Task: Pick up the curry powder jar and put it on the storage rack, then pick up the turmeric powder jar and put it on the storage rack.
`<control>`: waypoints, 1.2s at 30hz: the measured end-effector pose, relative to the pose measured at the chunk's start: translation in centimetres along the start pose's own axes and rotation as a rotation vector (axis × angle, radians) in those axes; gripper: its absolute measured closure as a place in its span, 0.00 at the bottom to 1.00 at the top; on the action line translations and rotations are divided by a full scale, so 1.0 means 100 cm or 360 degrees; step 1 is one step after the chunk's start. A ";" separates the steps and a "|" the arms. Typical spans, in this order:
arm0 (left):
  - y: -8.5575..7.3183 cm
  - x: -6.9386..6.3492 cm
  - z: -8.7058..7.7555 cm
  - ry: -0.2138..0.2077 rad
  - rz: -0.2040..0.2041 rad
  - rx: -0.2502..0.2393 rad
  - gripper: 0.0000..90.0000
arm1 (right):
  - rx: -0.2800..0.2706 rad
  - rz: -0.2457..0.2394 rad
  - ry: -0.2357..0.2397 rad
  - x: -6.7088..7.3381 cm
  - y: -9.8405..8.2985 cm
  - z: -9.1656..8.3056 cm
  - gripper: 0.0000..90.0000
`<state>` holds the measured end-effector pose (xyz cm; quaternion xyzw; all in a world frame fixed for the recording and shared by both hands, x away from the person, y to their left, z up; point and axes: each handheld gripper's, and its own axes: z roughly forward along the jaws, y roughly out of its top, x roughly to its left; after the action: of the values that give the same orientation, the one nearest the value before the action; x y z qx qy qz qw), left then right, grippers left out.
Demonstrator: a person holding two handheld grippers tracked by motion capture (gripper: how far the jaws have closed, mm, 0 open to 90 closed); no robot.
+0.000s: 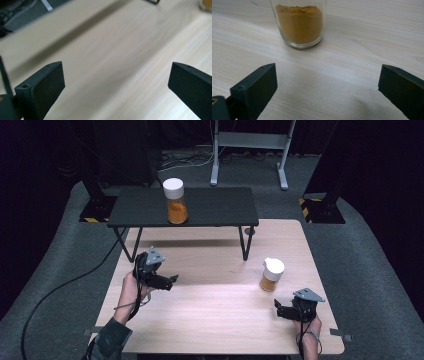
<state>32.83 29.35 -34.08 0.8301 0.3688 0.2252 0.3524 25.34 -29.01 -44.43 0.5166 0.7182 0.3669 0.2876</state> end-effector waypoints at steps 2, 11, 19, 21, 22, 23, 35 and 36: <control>-0.011 -0.003 0.005 -0.0009 -0.0006 0.0035 0.00 | 0.0001 0.0002 0.0000 0.000 0.000 0.000 0.01; -0.058 -0.016 0.009 -0.0072 -0.0027 0.0118 0.00 | 0.0007 0.0011 0.0004 -0.001 0.001 0.000 0.01; -0.088 -0.039 0.012 -0.0030 -0.0095 0.0155 0.02 | 0.0005 0.0007 -0.0011 0.001 0.001 0.000 0.01; -0.091 -0.041 0.015 -0.0022 -0.0125 0.0166 0.02 | 0.0000 0.0006 -0.0017 0.002 0.000 0.000 0.01; -0.092 -0.041 0.016 -0.0025 -0.0133 0.0174 0.02 | 0.0002 0.0007 -0.0018 0.002 0.000 0.000 0.01; -0.094 -0.041 0.016 -0.0032 -0.0145 0.0163 0.02 | 0.0003 0.0008 -0.0018 0.002 0.000 0.000 0.01; -0.105 -0.042 0.018 -0.0012 -0.0235 0.0097 0.01 | -0.0011 0.0017 -0.0018 0.001 -0.001 -0.001 0.01; -0.106 -0.042 0.018 -0.0008 -0.0240 0.0093 0.01 | -0.0008 0.0010 -0.0017 0.001 -0.001 0.000 0.01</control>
<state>26.52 30.39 -43.65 0.8105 0.4357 0.1850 0.3449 25.22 -28.92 -44.48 0.5200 0.7142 0.3668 0.2915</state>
